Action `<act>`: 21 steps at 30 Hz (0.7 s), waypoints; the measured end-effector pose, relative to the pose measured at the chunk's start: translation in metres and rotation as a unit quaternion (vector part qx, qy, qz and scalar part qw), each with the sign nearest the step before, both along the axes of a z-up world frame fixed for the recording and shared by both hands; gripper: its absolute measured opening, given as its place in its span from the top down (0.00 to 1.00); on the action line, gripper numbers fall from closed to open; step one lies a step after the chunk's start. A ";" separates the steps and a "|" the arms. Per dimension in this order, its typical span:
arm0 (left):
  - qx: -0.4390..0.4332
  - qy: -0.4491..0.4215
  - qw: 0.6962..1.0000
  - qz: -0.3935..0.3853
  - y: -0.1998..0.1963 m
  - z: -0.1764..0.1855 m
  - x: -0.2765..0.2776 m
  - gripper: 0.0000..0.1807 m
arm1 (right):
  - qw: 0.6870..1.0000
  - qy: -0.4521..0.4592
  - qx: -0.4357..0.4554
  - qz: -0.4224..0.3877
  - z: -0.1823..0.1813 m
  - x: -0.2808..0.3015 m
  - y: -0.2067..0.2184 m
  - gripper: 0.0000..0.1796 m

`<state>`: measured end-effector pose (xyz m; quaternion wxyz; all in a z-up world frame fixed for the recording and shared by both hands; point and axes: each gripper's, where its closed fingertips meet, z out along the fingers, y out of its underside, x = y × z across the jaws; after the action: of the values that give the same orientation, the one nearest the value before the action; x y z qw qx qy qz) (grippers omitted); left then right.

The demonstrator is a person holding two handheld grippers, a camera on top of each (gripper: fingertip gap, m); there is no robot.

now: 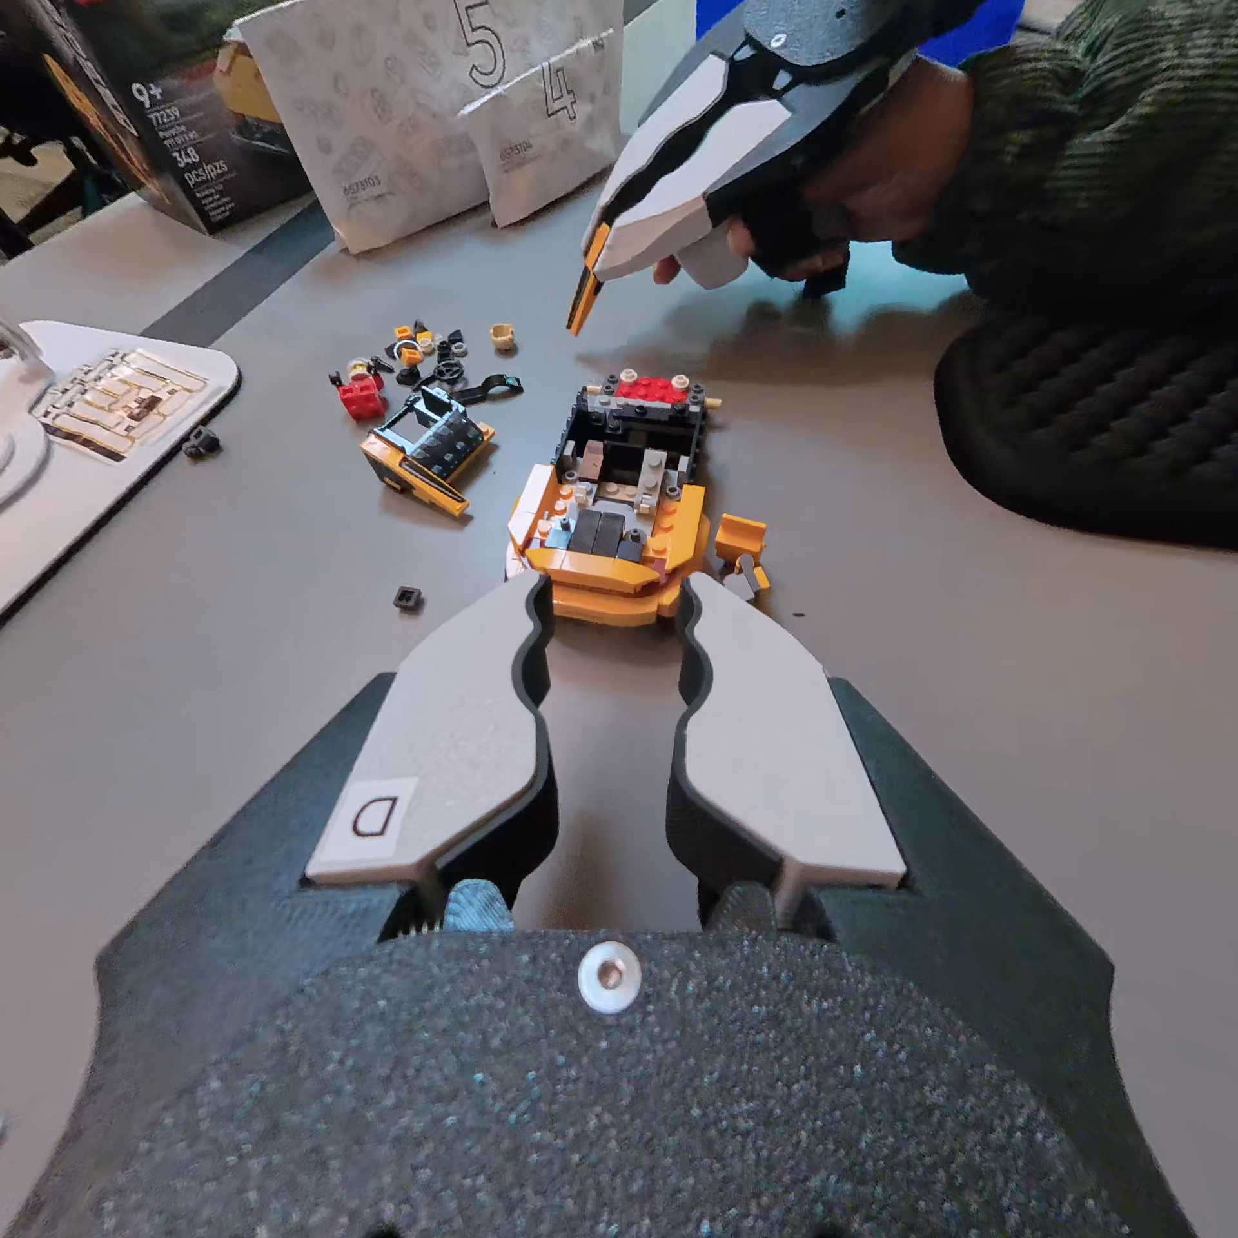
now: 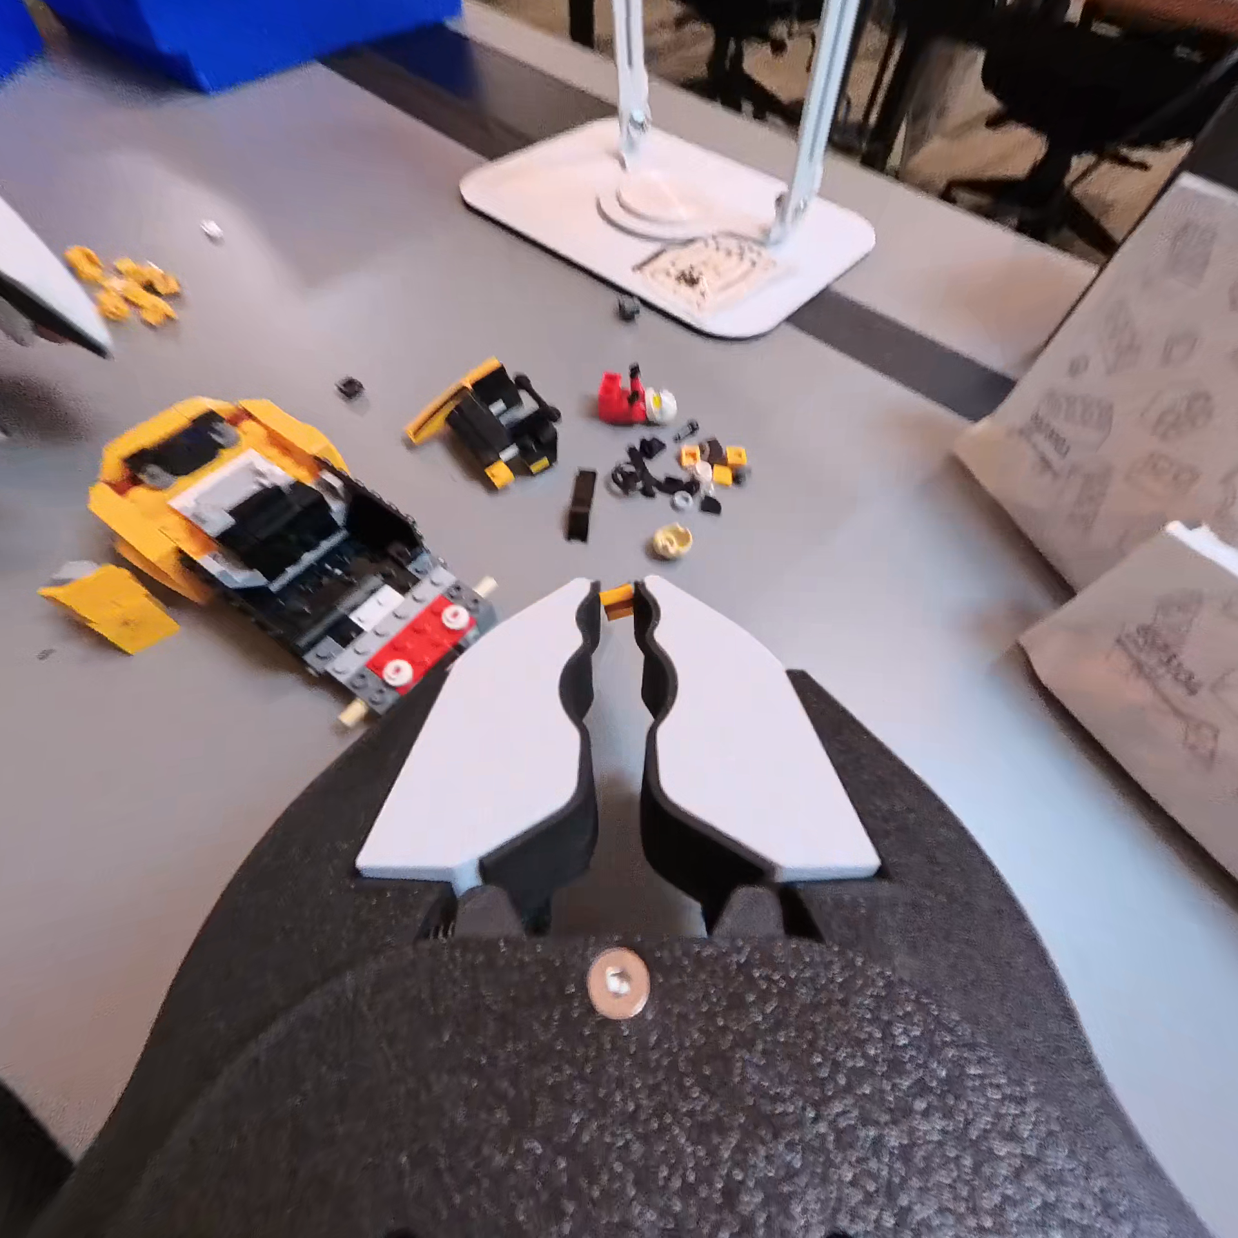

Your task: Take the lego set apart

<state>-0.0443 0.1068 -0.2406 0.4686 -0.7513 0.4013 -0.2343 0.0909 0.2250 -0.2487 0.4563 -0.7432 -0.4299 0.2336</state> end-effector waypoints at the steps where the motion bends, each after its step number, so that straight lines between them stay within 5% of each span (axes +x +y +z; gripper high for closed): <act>1: 0.007 0.006 1.000 -0.001 -0.001 -0.001 0.000 0.80 | 1.000 -0.016 -0.003 -0.006 -0.005 0.002 0.001 0.95; 21: 0.012 -0.019 1.000 0.021 -0.001 0.003 -0.019 0.81 | 0.997 -0.029 -0.032 0.063 -0.008 -0.052 0.000 0.95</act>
<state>-0.0635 0.1061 -0.2371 0.4903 -0.7493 0.3792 -0.2332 0.0384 0.2254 -0.2565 0.4041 -0.7350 -0.4817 0.2538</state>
